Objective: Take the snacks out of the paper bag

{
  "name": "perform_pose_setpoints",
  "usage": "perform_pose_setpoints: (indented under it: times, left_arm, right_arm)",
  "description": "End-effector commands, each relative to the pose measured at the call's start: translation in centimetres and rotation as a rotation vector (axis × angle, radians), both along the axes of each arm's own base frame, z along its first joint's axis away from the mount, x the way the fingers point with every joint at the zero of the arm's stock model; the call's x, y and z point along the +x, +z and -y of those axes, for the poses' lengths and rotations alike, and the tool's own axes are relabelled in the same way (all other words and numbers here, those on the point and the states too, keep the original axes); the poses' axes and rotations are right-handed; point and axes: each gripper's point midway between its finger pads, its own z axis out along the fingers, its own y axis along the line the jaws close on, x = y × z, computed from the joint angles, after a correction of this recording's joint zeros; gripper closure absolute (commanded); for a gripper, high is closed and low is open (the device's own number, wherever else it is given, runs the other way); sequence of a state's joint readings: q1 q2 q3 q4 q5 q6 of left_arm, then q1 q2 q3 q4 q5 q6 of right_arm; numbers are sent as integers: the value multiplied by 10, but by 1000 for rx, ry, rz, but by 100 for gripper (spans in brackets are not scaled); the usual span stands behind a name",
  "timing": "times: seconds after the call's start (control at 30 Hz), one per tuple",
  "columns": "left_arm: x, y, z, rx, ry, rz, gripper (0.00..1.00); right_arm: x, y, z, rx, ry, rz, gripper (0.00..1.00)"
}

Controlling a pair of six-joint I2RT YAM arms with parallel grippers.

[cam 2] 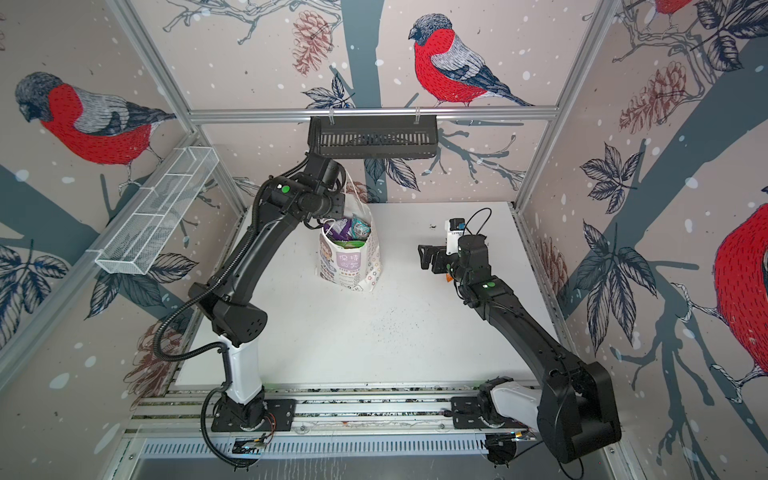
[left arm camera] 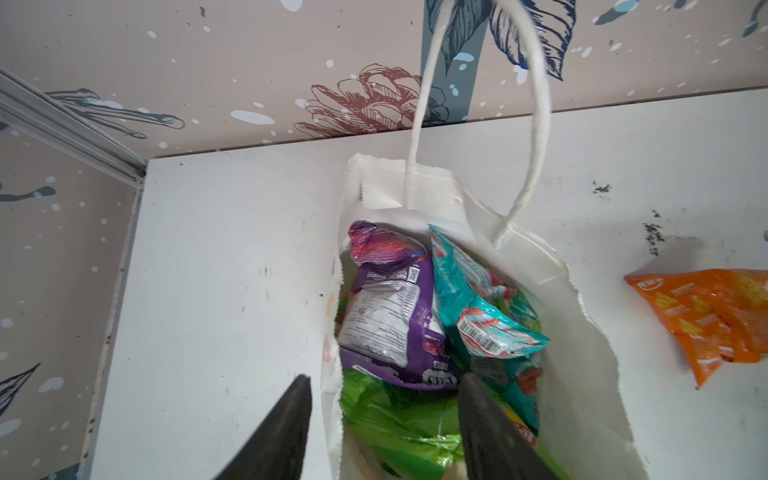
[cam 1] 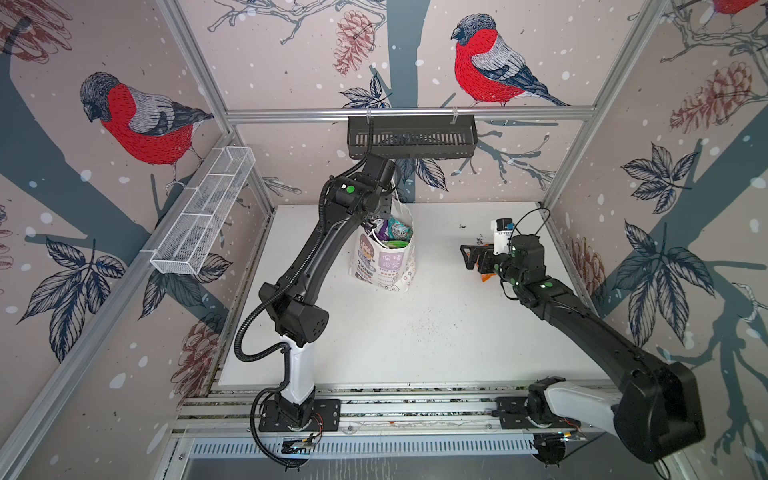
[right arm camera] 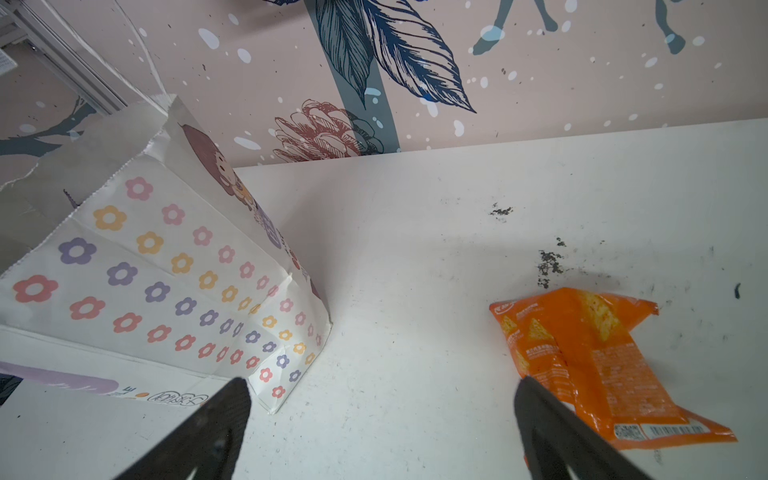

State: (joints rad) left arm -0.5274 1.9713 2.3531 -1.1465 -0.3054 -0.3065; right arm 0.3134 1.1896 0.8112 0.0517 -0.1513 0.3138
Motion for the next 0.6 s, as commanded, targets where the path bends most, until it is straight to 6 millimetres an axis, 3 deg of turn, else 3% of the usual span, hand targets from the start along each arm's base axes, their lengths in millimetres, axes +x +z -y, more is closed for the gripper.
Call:
perform_pose_setpoints:
  times: [0.0,0.13,0.27,0.4,0.57]
  left_arm:
    - [-4,-1,13,-77,-22,-16,41]
    - [-5,-20,-12,27,59,-44,38]
    - [-12,-37,-23,96,72,-118,35]
    - [-20,-42,-35,152,83,-169,33]
    - [-27,-55,-50,125,86,-219,33]
  right_arm:
    - [-7,-9,-1,7,13,-37,0]
    - [-18,-8,-2,61,7,-58,0]
    - [-31,1,-1,102,13,-45,0]
    - [-40,15,5,108,-8,-3,0]
    - [-43,18,13,88,-35,19,0]
